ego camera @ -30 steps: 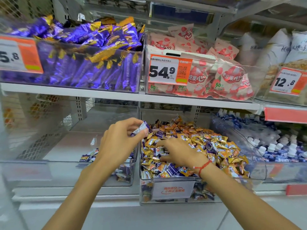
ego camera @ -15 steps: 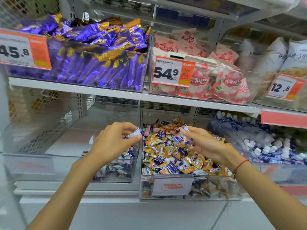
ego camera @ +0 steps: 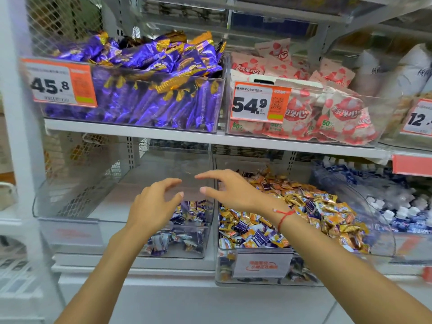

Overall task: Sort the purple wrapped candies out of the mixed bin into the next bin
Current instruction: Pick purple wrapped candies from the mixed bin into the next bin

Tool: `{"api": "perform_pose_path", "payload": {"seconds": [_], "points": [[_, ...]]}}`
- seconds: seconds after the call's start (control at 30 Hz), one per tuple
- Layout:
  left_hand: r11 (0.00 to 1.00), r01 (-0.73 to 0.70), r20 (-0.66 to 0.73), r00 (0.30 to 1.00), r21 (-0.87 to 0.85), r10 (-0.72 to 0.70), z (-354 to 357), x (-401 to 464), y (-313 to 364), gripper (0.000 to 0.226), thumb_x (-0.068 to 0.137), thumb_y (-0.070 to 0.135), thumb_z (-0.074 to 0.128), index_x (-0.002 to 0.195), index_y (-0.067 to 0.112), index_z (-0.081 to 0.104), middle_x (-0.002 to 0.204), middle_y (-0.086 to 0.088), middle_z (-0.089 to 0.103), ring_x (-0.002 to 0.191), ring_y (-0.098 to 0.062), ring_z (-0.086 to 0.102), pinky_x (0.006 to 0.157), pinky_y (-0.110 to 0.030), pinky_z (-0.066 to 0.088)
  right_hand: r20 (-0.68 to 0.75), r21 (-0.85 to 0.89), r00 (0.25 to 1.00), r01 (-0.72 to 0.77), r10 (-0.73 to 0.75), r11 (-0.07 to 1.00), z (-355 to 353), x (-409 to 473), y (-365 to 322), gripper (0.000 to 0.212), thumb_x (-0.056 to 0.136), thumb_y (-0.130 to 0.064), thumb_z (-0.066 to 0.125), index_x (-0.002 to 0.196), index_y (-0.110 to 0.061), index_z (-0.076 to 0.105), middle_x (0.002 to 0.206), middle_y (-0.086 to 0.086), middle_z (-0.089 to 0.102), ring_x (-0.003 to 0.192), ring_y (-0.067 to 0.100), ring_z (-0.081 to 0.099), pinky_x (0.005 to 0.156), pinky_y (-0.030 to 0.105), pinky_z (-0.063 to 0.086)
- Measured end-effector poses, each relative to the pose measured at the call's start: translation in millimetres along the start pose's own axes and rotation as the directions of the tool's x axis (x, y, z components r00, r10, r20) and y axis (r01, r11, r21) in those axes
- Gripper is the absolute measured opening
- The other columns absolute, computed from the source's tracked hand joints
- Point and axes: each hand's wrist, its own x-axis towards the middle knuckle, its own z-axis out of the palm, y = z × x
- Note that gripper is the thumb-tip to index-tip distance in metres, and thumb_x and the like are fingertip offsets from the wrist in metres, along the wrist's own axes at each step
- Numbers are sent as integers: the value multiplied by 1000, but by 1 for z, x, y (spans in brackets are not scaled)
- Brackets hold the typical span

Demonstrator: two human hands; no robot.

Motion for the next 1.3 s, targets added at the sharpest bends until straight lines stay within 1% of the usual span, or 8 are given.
{"api": "perform_pose_path", "payload": {"seconds": [0.13, 0.37, 0.53, 0.67, 0.97, 1.17, 1.23, 1.3], "points": [[988, -122, -47, 992, -91, 118, 11, -8, 15, 30, 99, 37, 48, 127, 33, 57, 120, 17, 63, 111, -5, 58, 93, -29, 46, -289, 200, 952, -44, 101, 979, -13, -32, 23, 19, 95, -23, 58, 112, -25, 67, 110, -9, 67, 103, 8, 59, 87, 25, 47], [964, -217, 169, 955, -156, 242, 37, -31, 38, 44, 98, 52, 38, 141, 42, 37, 132, 16, 52, 112, 0, 54, 94, -35, 49, 243, -62, 942, -225, 233, 972, -2, -58, 68, 35, 86, -22, 72, 120, -23, 64, 110, -10, 61, 95, 8, 58, 83, 26, 49], [968, -250, 61, 966, 2, 249, 38, -32, 42, 40, 99, 46, 41, 138, 38, 43, 134, 20, 50, 116, -4, 52, 91, -27, 44, 158, -245, 967, -159, 201, 956, -3, -51, 59, 23, 83, -42, 72, 94, -22, 69, 84, -14, 58, 74, 9, 57, 57, 21, 39], [851, -515, -36, 853, 101, 520, 40, -33, 64, 29, 95, 31, 57, 123, 29, 62, 129, 15, 56, 120, -6, 48, 97, -28, 42, 26, -154, 972, -227, 234, 962, -21, -71, 67, 34, 96, -43, 52, 78, -17, 63, 77, 1, 66, 70, 21, 63, 68, 43, 52], [782, -577, 524, 753, 235, 398, 68, -28, 105, 37, 91, 50, 58, 119, 27, 64, 110, 5, 69, 101, -14, 61, 73, -25, 39, -70, 117, 904, -413, 422, 903, -73, -122, 72, 42, 102, -33, 38, 69, -9, 44, 68, 6, 47, 61, 20, 42, 63, 33, 35], [929, -371, 238, 903, 9, 358, 60, -29, 110, 17, 89, 49, 60, 102, 38, 61, 95, 14, 70, 86, -3, 66, 83, -32, 53, 120, -137, 949, -275, 291, 952, -58, -117, 67, 45, 95, -44, 53, 85, -5, 72, 56, 4, 48, 47, 10, 34, 47, 18, 28], [943, -331, 135, 933, -37, 333, 52, -31, 108, 14, 88, 51, 61, 98, 42, 60, 88, 19, 66, 80, 2, 67, 80, -33, 55, 210, -189, 936, -244, 282, 951, -45, -109, 67, 22, 96, -32, 57, 104, -19, 74, 73, 2, 64, 61, 11, 47, 61, 24, 43], [945, -321, 75, 943, -57, 324, 46, -34, 106, 12, 86, 52, 61, 95, 44, 59, 82, 23, 62, 77, 7, 66, 77, -28, 55, 276, -179, 921, -232, 275, 956, -40, -102, 66, 37, 92, -15, 57, 124, -30, 64, 95, -5, 65, 80, 12, 55, 78, 32, 51]]}}
